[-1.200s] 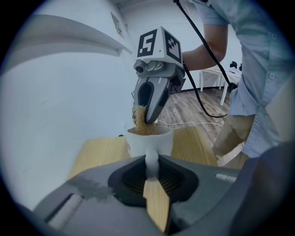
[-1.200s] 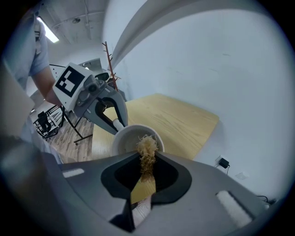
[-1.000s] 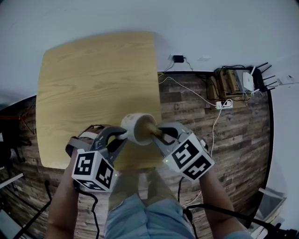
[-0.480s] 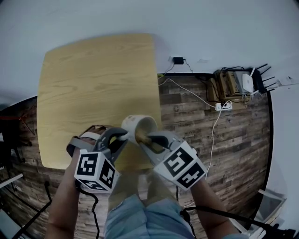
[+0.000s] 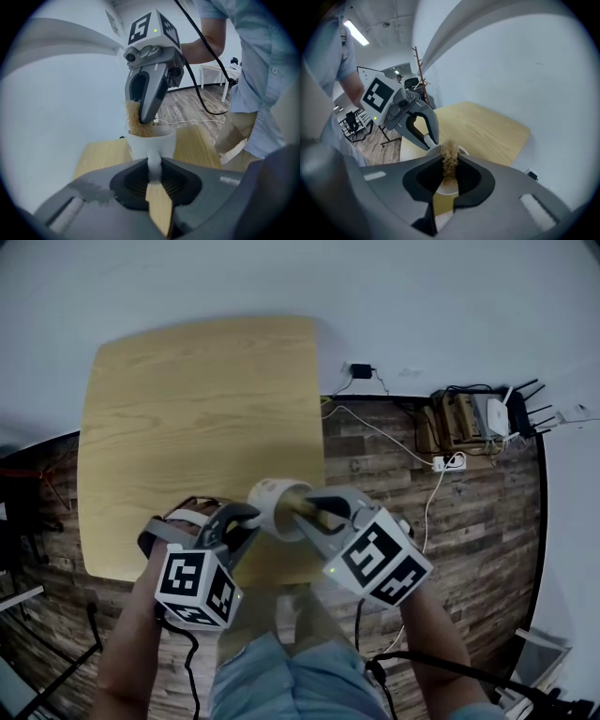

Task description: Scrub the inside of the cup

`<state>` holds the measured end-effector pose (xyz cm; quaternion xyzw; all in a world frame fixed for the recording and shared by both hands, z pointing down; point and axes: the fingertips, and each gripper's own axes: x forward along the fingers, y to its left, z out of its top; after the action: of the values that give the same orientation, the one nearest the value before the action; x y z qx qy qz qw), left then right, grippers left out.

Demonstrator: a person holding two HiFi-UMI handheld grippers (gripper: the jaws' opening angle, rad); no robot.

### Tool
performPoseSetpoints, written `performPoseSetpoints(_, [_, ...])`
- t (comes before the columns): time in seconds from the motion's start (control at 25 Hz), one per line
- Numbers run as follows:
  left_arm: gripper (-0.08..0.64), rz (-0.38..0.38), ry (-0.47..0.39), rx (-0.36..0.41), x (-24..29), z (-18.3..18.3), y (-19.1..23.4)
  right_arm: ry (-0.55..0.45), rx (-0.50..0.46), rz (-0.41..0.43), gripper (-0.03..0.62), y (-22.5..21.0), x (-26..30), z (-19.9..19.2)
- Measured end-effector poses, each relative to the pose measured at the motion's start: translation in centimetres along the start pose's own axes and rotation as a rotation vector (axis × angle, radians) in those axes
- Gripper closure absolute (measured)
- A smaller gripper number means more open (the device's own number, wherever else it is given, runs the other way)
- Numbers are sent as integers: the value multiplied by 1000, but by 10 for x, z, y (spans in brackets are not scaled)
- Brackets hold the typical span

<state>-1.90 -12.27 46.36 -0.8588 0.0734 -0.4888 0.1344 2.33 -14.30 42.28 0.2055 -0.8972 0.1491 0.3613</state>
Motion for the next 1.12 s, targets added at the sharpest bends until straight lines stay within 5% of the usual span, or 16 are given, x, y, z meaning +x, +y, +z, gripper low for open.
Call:
performPoseSetpoints(0.44, [492,5,-7,-25,-1,0,0,31,3,-29,537,-7,-4,-38])
performPoseSetpoints(1.12, [492,8,-15,-46,-1,-1,-3,-19,209,-30,537,34,2,-29])
